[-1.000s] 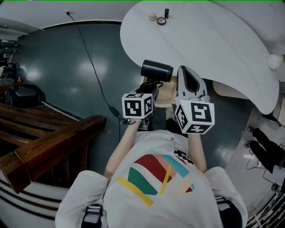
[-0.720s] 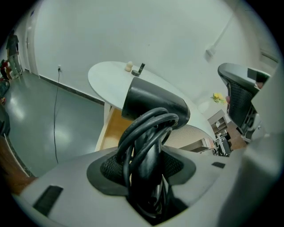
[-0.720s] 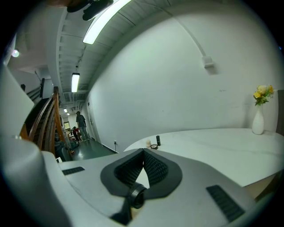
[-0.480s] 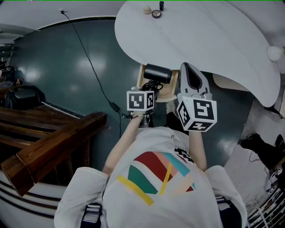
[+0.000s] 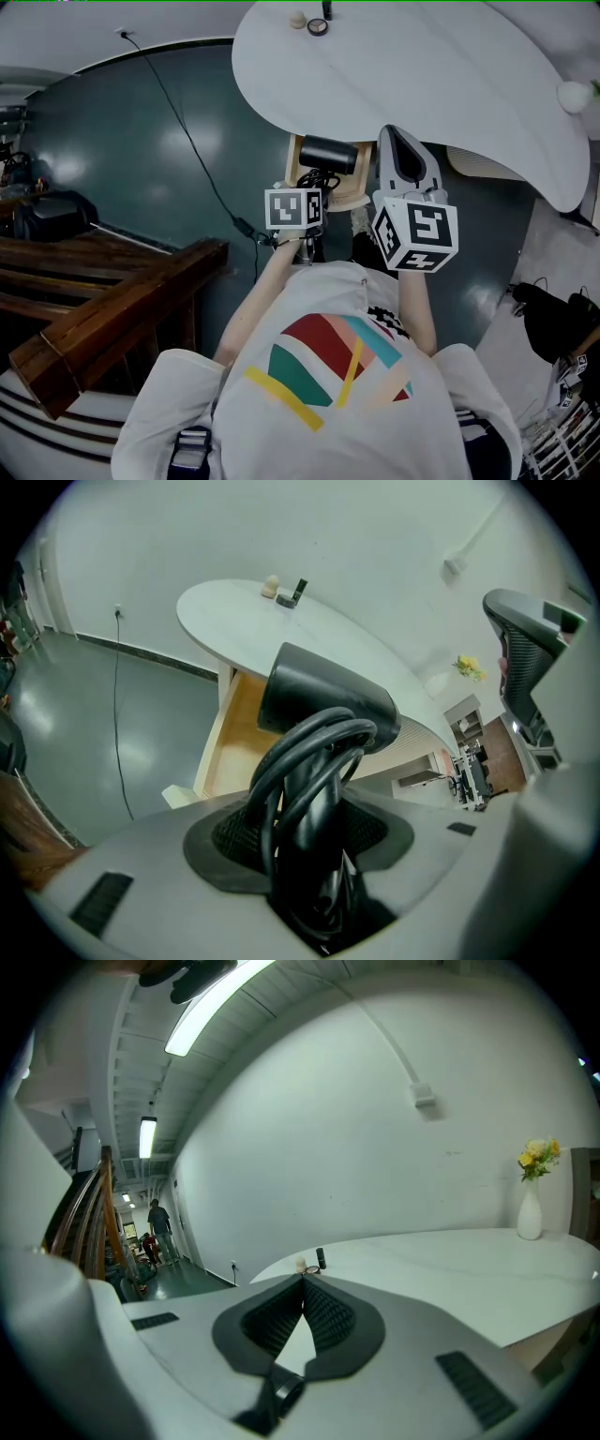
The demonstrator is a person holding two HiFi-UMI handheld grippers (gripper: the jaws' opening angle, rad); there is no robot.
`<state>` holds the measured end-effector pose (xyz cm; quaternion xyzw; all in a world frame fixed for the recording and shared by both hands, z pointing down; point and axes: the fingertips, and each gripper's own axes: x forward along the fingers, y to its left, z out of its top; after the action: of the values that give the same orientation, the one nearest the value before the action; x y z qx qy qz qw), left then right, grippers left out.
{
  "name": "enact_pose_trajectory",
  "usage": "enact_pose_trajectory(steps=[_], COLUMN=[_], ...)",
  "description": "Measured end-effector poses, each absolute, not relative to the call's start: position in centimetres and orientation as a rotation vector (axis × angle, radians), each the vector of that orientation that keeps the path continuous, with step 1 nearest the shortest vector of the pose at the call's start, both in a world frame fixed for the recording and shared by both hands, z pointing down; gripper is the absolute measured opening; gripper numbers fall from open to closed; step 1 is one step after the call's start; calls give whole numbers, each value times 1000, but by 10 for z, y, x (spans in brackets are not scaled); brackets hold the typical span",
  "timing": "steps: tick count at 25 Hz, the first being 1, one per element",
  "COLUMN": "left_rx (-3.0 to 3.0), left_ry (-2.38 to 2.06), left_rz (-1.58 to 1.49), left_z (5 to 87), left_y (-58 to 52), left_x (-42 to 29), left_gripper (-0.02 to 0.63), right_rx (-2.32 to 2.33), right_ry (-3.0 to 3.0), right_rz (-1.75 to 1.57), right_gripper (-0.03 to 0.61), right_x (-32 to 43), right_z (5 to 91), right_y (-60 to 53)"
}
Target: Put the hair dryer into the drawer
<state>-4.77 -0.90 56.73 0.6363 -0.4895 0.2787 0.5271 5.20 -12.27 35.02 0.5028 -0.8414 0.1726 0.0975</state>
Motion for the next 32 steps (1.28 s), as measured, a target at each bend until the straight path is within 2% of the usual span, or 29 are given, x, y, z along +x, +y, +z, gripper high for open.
enact_pose_trajectory(steps=[17, 32], left_rx=[1445, 1426], left_ry=[-1061, -1044], left_rz=[810, 923], left_z=[605, 634], left_y=[-1, -52], left_x=[-39, -43], left_gripper=[225, 225], right_rx=[1572, 1714], right_ry=[-2436, -2322], right_rz=[515, 484], right_gripper=[12, 12], right_x=[77, 117], right_z=[354, 351], right_y=[-115, -121])
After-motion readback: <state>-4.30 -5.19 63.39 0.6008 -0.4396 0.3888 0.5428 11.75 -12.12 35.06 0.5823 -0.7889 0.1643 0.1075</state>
